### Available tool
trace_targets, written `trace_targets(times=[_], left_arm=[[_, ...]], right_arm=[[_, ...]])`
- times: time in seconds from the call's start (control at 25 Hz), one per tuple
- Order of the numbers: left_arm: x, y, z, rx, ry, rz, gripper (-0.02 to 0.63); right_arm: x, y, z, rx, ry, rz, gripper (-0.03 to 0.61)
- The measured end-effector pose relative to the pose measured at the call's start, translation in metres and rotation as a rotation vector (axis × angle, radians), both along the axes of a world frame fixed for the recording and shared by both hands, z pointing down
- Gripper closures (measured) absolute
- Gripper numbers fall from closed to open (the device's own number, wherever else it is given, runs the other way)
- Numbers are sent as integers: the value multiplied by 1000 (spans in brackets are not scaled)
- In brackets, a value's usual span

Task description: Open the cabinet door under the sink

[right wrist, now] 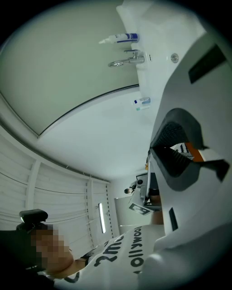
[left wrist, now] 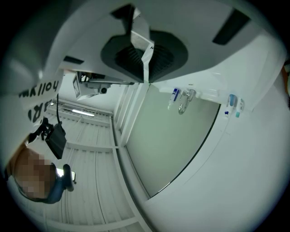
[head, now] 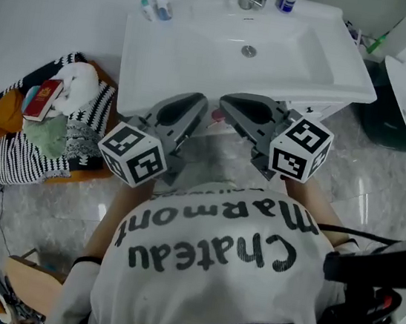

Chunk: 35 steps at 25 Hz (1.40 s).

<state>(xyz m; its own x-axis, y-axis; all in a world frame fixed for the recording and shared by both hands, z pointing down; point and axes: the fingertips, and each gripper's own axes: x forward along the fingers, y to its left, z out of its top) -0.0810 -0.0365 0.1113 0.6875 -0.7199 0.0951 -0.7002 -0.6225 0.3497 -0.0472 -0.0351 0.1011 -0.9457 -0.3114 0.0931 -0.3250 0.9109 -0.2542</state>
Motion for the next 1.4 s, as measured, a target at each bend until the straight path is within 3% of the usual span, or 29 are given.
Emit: trace_targets(times=[0.32, 1.4], left_arm=[[7, 7, -2, 15, -21, 11, 578], [2, 1, 5, 23, -31, 16, 578]], right_arm=[[10, 2, -4, -40, -35, 14, 568], [-2, -6, 15, -23, 19, 0, 568]])
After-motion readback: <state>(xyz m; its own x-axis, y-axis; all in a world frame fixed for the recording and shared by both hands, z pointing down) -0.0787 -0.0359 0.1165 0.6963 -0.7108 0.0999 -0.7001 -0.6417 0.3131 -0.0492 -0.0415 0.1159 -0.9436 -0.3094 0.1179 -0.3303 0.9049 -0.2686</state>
